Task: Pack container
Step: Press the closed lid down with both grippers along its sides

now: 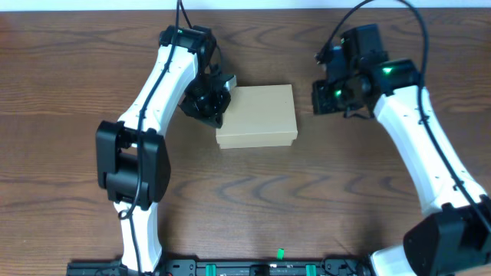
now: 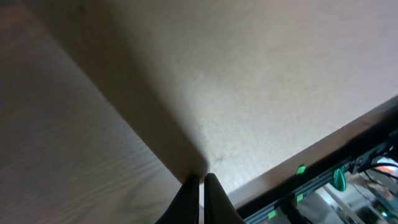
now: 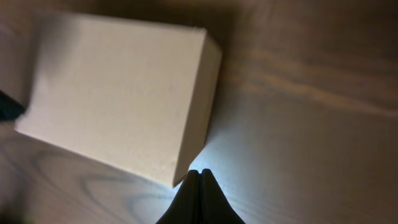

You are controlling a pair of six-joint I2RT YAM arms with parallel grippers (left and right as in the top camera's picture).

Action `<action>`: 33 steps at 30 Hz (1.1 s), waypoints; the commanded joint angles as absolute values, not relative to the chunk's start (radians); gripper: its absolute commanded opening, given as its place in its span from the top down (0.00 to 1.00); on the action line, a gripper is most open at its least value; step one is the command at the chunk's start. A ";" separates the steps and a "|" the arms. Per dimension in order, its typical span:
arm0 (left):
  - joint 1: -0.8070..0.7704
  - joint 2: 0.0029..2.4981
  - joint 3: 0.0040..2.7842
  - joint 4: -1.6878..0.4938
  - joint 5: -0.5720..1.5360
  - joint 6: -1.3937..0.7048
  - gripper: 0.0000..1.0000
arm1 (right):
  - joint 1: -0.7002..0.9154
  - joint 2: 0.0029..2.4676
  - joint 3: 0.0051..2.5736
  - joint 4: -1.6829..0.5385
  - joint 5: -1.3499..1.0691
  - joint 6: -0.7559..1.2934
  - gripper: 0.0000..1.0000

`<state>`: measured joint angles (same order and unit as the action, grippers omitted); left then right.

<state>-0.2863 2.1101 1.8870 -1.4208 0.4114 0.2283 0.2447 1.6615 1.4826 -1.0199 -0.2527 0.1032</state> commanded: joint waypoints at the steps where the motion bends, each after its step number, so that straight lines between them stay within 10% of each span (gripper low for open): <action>1: -0.284 2.023 1.882 -1.398 0.412 0.221 0.94 | 0.294 1.656 1.444 -1.007 -0.269 0.086 0.99; 33: -0.274 1.928 1.882 -1.333 0.429 0.220 0.94 | 0.338 1.618 1.346 -0.822 -0.310 0.086 0.99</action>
<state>-0.2787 1.9335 1.8862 -1.3331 0.4137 0.2283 0.3363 1.6600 1.2903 -0.8246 -0.2966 0.0944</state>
